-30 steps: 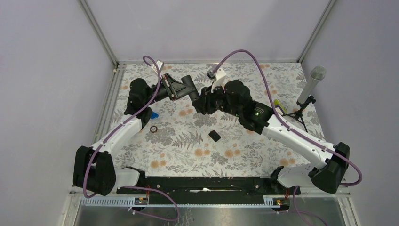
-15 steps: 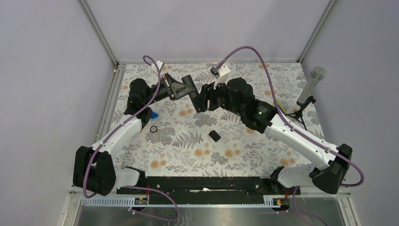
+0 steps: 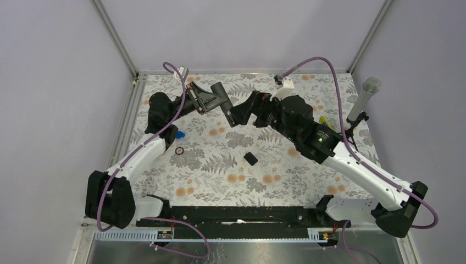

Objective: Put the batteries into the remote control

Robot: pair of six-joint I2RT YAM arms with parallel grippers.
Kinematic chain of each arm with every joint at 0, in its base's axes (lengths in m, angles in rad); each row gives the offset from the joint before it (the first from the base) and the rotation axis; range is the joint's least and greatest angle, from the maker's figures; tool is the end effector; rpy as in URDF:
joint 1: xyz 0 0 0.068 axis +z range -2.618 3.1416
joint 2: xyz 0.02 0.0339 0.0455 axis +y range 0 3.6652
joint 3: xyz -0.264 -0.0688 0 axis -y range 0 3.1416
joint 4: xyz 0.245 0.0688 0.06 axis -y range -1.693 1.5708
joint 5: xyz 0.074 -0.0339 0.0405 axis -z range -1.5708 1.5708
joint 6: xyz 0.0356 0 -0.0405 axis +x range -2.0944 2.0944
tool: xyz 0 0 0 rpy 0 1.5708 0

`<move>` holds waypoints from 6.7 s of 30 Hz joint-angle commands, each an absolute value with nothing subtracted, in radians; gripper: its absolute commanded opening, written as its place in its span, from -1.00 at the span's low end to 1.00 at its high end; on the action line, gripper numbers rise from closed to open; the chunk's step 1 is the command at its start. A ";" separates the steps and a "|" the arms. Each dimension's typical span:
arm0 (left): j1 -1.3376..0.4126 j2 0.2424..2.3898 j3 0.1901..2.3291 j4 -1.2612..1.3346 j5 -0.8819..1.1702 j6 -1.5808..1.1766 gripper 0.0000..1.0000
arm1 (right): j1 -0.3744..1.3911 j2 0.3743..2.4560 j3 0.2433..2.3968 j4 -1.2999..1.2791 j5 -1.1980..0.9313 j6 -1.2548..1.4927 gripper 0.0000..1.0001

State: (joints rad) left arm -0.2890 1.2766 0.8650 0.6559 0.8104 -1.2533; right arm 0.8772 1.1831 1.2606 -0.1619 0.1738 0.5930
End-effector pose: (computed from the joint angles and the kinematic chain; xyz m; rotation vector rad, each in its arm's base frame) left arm 0.2683 -0.1067 0.3470 0.0333 1.6715 -1.7581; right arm 0.1764 0.2025 0.4275 -0.1086 1.7437 0.9608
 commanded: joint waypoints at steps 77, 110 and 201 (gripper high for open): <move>-0.328 1.223 0.967 0.661 0.668 -1.324 -1.00 | 0.793 1.247 1.044 0.323 -0.063 1.056 0.01; -0.327 1.223 0.907 0.767 0.674 -1.322 -1.00 | 0.728 1.214 1.030 0.390 -0.112 1.051 0.60; -0.327 1.236 0.874 0.802 0.564 -1.342 -1.00 | 0.692 1.293 1.067 0.427 -0.198 1.098 0.91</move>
State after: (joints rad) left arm -0.3256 1.2633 0.8745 0.7132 0.5713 -1.3579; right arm 0.6975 1.2800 1.0142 0.3546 -0.1585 1.0733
